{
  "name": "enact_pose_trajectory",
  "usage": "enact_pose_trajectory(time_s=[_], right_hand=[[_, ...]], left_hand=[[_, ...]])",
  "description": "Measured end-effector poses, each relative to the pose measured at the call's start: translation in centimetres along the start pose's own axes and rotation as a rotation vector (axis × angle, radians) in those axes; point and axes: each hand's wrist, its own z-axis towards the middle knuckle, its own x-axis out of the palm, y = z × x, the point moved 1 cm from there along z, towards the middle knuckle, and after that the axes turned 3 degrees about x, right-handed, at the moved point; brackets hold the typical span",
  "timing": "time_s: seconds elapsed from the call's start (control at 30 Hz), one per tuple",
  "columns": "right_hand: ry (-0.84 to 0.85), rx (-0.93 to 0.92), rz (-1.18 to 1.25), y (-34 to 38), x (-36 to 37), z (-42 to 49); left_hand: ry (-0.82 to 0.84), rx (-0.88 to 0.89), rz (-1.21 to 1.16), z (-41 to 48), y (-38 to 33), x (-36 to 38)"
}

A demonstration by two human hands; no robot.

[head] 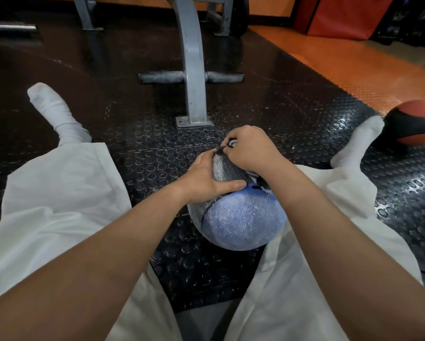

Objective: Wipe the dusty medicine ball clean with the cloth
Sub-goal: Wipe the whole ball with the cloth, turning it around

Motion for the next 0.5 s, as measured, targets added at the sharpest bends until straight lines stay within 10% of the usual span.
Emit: enact_pose_trajectory(time_s=[0.5], right_hand=[[-0.299,0.221,0.361,-6.8,-0.4,-6.4]], left_hand=[[-0.006,-0.046,-0.045,0.2,0.3,-0.5]])
